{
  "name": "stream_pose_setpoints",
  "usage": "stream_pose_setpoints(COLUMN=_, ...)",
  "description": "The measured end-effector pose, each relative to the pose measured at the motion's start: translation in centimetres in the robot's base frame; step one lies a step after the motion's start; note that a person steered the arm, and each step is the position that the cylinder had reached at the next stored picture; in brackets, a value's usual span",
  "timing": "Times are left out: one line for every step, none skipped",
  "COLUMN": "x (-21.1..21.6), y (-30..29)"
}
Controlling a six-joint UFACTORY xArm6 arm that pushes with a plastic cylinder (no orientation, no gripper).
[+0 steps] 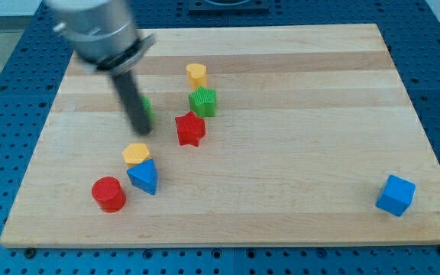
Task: Separate blue triangle from the yellow hexagon
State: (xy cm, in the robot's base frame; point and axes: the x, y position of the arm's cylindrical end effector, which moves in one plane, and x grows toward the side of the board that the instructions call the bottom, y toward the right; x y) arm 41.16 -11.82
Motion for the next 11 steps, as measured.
stream_pose_setpoints(x=-0.3, y=-0.8)
stream_pose_setpoints(x=1.7, y=-4.0)
stream_pose_setpoints(x=7.2, y=-11.0)
stream_pose_setpoints(x=14.0, y=-15.8)
stream_pose_setpoints(x=20.6, y=-16.2)
stream_pose_setpoints(x=20.6, y=-14.8)
stream_pose_setpoints(x=20.6, y=-7.8)
stream_pose_setpoints(x=19.0, y=-2.3)
stream_pose_setpoints(x=8.8, y=4.5)
stream_pose_setpoints(x=8.9, y=4.8)
stream_pose_setpoints(x=11.1, y=4.8)
